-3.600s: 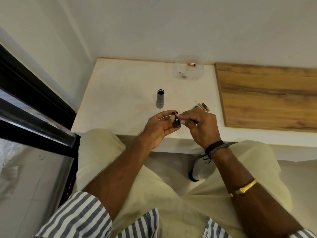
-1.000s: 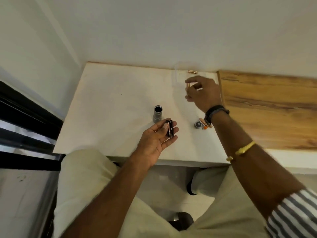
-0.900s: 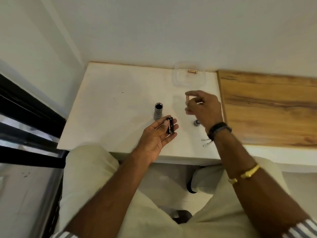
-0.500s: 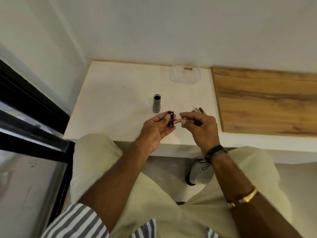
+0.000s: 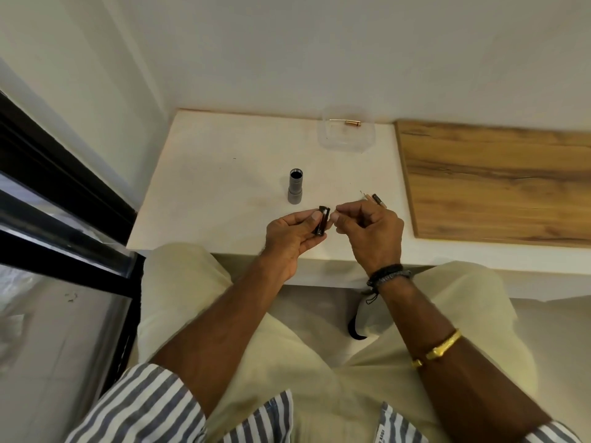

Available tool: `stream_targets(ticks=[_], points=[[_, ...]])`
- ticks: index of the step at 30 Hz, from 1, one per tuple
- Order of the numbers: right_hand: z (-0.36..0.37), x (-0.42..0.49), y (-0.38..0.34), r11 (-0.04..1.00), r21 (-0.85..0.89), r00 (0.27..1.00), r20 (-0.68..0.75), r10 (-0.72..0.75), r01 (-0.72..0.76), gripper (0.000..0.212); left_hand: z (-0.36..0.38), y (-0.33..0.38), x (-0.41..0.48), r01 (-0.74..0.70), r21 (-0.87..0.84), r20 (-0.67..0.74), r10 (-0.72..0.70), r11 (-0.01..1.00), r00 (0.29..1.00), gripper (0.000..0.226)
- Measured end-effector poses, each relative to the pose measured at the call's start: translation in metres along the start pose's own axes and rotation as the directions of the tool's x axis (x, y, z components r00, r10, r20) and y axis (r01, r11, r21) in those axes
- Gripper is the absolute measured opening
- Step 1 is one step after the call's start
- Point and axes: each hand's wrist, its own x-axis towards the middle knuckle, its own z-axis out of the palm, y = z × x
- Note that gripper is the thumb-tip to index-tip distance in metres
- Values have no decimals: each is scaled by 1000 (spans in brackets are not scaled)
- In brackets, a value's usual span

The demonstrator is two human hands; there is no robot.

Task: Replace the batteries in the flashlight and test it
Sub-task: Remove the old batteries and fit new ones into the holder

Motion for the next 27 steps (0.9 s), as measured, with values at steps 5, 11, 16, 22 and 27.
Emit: stream_targets(ticks=[5,11,16,22,27], points=[[-2,3,-2,999,42,999,-42,-24,26,10,2,2,-1,-5,-10,-70,4,1000,998,25],[6,0,1,1000,22,1000,-23,-5,6,10,6,-3,-4,-7,-4,-50,7,1000,999,23],[15,-4,6,999,-38,1000,-4,-25,25,13,4,-4,-2,-2,-28,-71,0,1000,997,16],[18,-7,9,992,-105,997,-5,-78,77,15,3,-5,-2,2,-16,-91,-3,1000,996,12],[22,-14,6,955,-220,981,38,-193,196,20,3,-3,-2,-1,-58,-64,-3,998,998,15]])
